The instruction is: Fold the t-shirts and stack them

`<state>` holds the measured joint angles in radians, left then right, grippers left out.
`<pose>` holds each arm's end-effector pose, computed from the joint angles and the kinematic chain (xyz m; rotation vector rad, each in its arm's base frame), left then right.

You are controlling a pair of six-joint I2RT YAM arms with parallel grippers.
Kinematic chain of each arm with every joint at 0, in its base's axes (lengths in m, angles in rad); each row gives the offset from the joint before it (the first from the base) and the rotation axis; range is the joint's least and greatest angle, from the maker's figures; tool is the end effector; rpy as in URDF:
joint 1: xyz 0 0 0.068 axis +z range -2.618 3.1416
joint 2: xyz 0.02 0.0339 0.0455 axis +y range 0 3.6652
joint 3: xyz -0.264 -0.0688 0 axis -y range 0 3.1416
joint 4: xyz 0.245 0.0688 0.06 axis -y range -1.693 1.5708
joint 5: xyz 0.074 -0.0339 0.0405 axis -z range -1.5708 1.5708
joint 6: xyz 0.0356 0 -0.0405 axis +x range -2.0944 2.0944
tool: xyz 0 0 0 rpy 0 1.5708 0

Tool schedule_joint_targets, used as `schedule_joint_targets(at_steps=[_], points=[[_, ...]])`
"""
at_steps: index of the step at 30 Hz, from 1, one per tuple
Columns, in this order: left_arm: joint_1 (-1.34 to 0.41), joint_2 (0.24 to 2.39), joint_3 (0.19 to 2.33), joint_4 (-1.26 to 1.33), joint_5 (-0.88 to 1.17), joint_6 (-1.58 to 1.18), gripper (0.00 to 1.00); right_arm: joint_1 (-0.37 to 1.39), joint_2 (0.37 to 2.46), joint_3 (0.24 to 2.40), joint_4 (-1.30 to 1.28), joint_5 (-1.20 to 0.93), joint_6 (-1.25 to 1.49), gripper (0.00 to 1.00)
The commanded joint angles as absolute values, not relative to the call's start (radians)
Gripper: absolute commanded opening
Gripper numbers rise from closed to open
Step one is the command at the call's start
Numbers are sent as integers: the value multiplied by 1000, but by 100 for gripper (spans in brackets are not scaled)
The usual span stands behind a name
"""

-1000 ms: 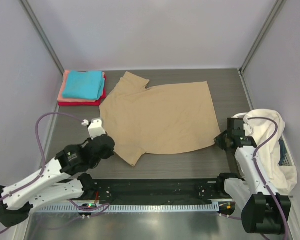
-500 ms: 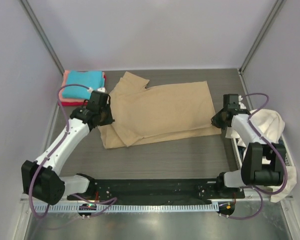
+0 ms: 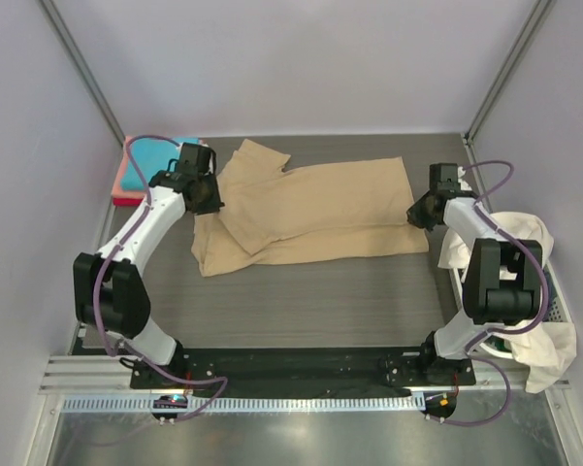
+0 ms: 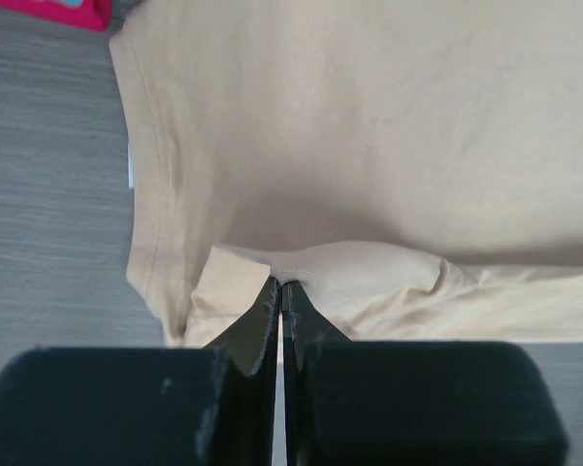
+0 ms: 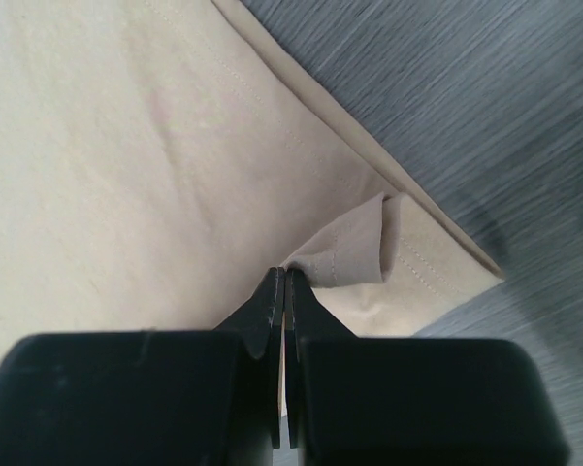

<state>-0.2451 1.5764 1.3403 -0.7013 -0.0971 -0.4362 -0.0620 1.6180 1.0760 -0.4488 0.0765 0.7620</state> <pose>0.3292 -0.0788 0.2903 -0.2791 2.4935 -0.1598 0.3325 -0.0234 0.2106 1.0544 2.3397 0.1703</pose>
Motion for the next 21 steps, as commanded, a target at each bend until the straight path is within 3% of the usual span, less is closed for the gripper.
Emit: schedule_joint_targets(at_steps=[1,2,4,5,6,8,9,11,18,21], points=[[-213,1655,1446,-709,-78,-407,0,-66,1669,1133,-410,94,767,1],[-207,1727,1478,-725,-83,-405,1,-67,1686,1146,-410,91,767,1],[-181,1801,1596,-793,-84,-393,14,-67,1742,1195,-411,77,764,32],[-172,1840,1647,-830,-84,-393,26,-69,1759,1216,-425,77,759,45],[-166,1879,1736,-892,-81,-393,47,-69,1769,1238,-440,89,756,71],[-167,1861,1761,-902,-83,-400,58,-71,1766,1288,-498,133,738,87],[-167,1791,1715,-866,-80,-409,73,-71,1750,1289,-508,150,735,89],[-169,1720,1640,-833,-83,-445,82,-72,1671,1235,-506,179,727,91],[-176,1275,977,-588,-6,-691,74,-71,1407,930,-482,98,732,87],[-186,1105,762,-502,49,-757,76,-64,1341,827,-483,103,715,85]])
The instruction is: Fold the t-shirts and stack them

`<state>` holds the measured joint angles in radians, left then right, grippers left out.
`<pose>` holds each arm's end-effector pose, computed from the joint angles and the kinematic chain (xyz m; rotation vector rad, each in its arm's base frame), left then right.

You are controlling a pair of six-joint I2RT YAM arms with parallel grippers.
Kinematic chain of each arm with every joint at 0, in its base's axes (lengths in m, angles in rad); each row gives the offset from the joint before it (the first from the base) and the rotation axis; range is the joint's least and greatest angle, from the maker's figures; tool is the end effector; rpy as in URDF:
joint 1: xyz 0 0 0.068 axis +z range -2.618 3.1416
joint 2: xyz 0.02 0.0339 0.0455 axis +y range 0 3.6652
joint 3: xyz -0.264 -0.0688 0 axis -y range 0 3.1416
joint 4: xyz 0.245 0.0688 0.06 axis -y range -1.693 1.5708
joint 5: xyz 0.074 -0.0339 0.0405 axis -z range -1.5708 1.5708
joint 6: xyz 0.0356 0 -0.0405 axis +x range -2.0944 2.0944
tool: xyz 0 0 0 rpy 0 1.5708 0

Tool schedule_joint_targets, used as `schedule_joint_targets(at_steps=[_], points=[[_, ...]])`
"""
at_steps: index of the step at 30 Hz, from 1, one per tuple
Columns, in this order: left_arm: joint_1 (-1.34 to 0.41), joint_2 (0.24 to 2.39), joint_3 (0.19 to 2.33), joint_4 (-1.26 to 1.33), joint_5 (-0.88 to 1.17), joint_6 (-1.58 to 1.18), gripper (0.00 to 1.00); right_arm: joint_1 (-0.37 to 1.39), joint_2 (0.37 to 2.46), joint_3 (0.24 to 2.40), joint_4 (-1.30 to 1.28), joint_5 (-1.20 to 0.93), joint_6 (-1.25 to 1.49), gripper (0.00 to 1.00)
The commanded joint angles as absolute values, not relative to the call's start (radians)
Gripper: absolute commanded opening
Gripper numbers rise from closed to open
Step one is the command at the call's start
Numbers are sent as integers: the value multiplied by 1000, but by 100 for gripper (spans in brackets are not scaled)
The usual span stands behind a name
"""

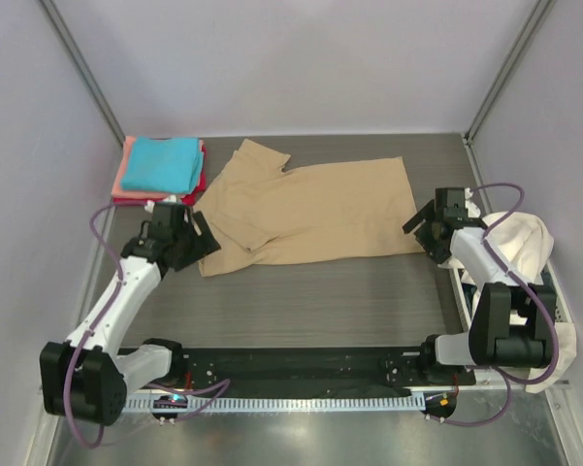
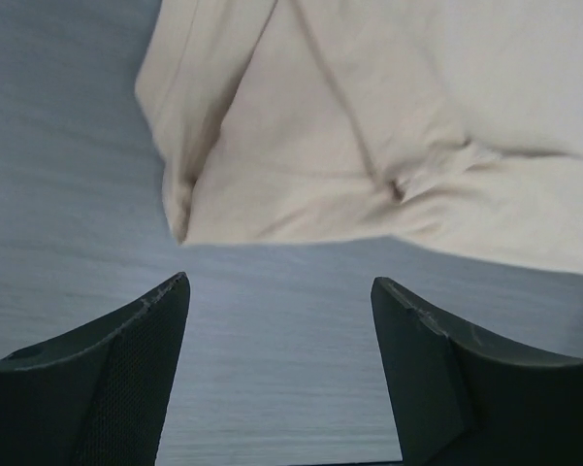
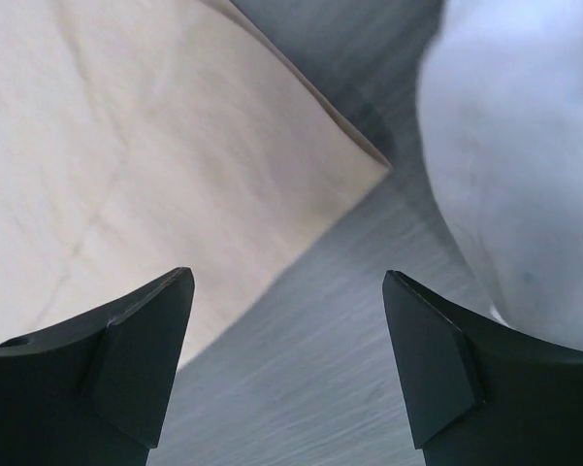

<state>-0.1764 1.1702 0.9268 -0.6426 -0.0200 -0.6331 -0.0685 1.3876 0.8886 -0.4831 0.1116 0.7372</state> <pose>0.2350 -0.0412 0.2709 -0.5712 2.4185 -0.3260 0.2756 -0.0229 0.2176 1.0385 2.3268 0.1190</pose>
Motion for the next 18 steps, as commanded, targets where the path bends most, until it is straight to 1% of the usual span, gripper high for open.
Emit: schedule_joint_targets(at_steps=[1,2,5,8,10,13,15,16,18], points=[[-187,1073,718,-483,46,-770,77,-66,1333,790,-482,107,707,84],[-189,1018,678,-465,43,-781,78,-66,1328,775,-477,113,703,84],[-187,976,534,-367,44,-830,80,-66,1362,744,-447,114,703,81],[-189,1012,471,-278,58,-854,80,-66,1417,744,-398,115,703,78],[-187,1040,456,-239,61,-861,80,-67,1449,765,-376,124,701,76],[-187,1087,446,-187,26,-861,80,-80,1509,801,-344,133,699,71],[-189,1127,456,-175,6,-856,80,-84,1554,816,-328,133,701,66],[-189,1143,457,-169,-35,-859,80,-86,1565,825,-325,130,701,64],[-189,1167,460,-137,-55,-859,78,-86,1597,828,-313,123,703,59]])
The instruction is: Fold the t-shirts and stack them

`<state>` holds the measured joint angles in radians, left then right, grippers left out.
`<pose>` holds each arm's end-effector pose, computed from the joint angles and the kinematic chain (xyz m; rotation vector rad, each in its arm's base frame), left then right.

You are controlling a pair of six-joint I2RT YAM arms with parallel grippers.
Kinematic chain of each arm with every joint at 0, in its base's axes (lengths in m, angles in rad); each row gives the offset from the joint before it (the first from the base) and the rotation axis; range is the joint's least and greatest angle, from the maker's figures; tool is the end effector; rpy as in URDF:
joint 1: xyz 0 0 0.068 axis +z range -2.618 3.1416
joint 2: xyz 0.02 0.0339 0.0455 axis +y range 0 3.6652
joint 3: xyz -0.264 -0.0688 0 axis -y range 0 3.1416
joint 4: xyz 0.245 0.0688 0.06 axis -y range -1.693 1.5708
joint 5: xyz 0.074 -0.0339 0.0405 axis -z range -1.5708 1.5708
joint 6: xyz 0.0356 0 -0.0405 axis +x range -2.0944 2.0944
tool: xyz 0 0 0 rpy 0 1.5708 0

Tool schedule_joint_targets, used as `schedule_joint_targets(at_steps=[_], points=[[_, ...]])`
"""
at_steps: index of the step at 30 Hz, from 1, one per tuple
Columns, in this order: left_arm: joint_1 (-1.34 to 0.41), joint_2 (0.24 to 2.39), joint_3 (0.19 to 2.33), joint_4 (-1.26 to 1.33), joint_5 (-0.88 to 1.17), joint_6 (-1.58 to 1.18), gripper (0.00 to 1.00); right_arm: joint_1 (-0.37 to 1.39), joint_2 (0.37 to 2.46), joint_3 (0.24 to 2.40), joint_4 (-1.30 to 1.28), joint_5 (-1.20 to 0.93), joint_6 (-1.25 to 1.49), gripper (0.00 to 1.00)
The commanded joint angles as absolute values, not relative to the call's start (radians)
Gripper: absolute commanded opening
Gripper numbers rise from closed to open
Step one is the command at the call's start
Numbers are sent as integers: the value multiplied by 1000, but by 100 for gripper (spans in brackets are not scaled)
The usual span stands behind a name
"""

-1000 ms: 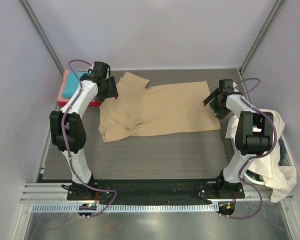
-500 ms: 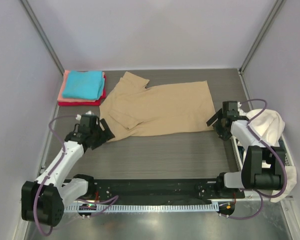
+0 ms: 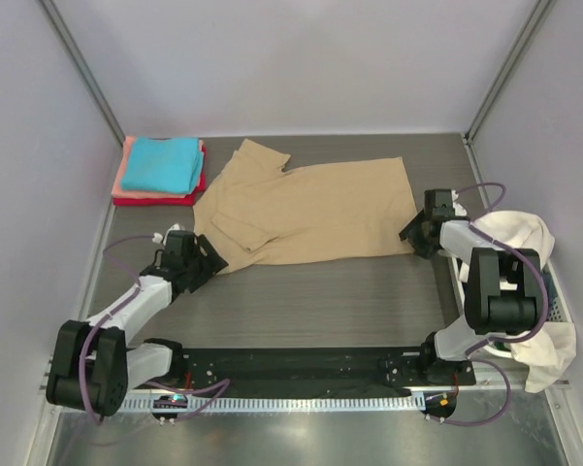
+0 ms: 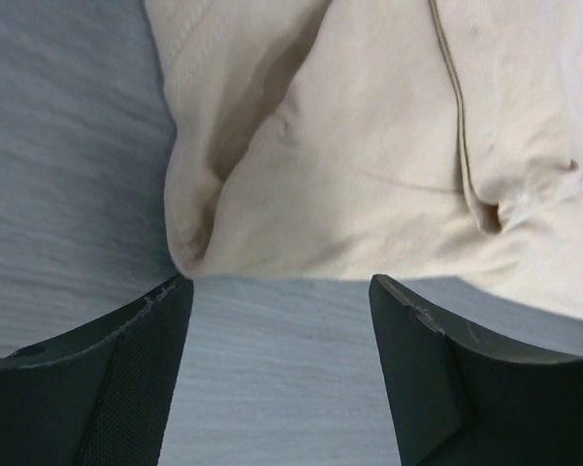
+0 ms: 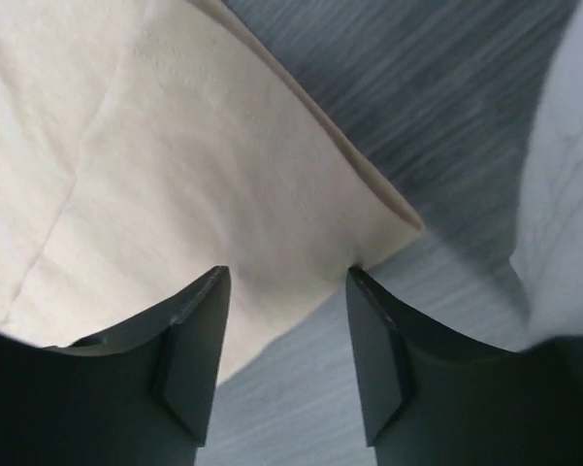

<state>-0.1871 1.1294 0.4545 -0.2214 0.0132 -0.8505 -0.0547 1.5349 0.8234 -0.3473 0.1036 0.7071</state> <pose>0.2008 -0.0385 0.1604 -0.8167 2.3890 -0.4534 0.2882 -0.0195 0.1674 1.0081 2.4216 0.0912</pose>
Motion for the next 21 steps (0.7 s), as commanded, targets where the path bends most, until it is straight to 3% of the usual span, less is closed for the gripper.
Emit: schedule_joint_targets(at_steps=[1,4,5,8,10,14,17,21], points=[[-189,1202,462,-127,-75,-859,74,-86,1604,825,-307,121,704,56],[-187,1249,482,-100,-95,-850,45,-86,1614,813,-287,115,703,32],[-187,1273,503,-100,-116,-844,29,-86,1615,813,-284,114,701,24],[-184,1296,595,-142,-147,-798,0,-87,1612,827,-282,100,687,9],[-181,1287,665,-195,-150,-790,0,-95,1589,857,-284,48,692,1],[-179,1111,820,-329,-202,-792,0,-98,1439,922,-347,98,699,1],[-181,1005,812,-423,-245,-787,0,-116,1330,885,-393,141,693,1],[-181,930,691,-471,-143,-819,0,-123,1316,746,-420,91,701,1]])
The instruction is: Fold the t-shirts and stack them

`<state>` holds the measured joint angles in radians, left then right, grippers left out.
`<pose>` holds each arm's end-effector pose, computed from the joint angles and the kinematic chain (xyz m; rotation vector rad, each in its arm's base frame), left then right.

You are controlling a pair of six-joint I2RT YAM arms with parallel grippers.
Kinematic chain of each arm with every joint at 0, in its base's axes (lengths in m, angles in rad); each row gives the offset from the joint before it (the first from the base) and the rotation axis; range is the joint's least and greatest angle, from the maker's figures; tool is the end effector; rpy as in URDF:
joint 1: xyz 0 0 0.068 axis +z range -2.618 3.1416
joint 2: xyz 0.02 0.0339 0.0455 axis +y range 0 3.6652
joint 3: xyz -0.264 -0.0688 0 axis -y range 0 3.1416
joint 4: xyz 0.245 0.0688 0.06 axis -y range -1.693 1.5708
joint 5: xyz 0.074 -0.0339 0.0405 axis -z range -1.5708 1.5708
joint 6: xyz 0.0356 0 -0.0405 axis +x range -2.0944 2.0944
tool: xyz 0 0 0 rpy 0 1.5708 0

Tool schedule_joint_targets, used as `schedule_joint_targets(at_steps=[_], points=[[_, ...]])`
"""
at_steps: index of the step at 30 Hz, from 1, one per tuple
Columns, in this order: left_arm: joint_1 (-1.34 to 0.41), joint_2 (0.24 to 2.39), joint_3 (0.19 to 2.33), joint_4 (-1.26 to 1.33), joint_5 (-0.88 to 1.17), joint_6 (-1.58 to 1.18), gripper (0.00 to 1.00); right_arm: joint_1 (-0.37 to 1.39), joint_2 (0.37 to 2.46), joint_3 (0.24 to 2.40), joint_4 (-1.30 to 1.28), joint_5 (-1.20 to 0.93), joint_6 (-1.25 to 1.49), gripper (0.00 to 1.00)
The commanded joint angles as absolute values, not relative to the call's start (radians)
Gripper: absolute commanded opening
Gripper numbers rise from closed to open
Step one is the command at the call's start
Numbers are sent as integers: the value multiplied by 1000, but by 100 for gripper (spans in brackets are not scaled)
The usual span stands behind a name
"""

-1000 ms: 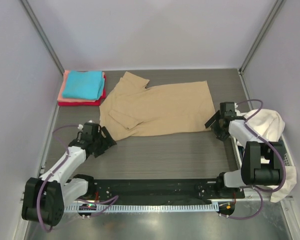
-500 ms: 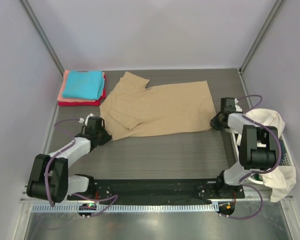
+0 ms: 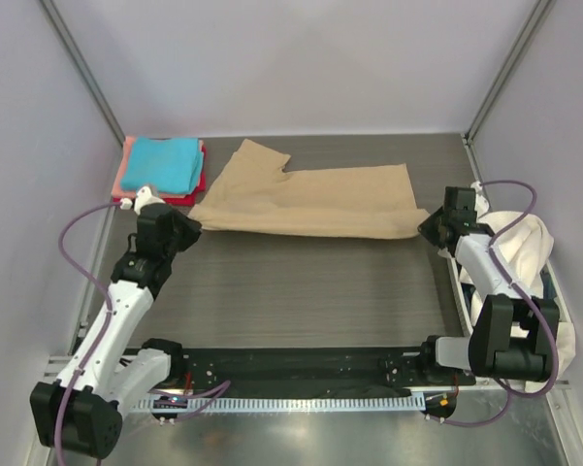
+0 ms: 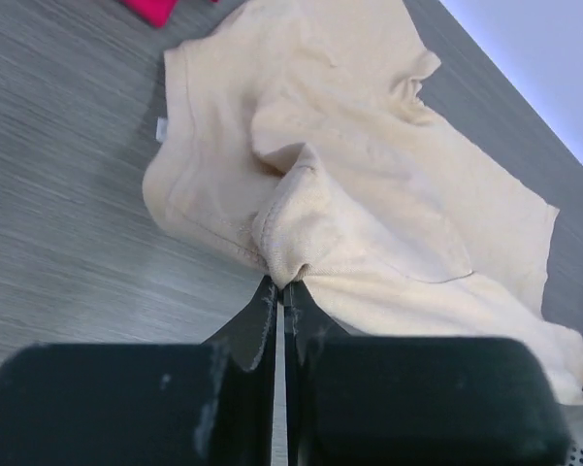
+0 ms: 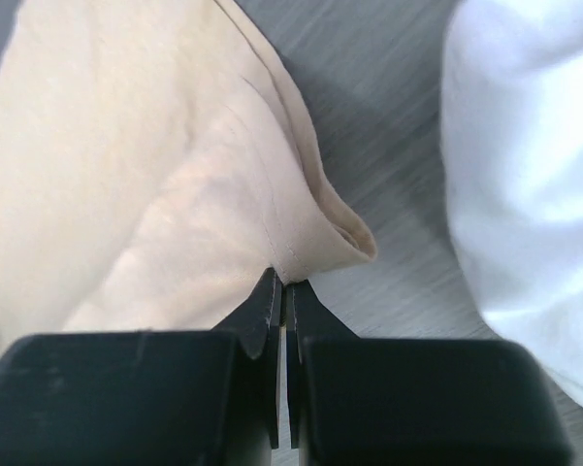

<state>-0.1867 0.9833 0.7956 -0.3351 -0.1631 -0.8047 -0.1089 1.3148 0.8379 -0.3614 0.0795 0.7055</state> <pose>0.2174 -0.0352 0.2920 -0.7375 1.9822 -0.4288 0.2697 -0.0323 0.2283 0.9895 2.2013 0.1803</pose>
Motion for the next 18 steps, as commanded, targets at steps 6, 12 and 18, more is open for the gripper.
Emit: schedule_joint_targets(at_steps=[6,12,18], points=[[-179,764,548,-564,-100,-861,1,-123,1240,643,-431,57,706,1],[-187,638,594,-704,-66,-914,6,-123,1071,635,-546,66,732,1],[-198,555,679,-921,-6,-954,15,-123,924,661,-699,78,756,27]])
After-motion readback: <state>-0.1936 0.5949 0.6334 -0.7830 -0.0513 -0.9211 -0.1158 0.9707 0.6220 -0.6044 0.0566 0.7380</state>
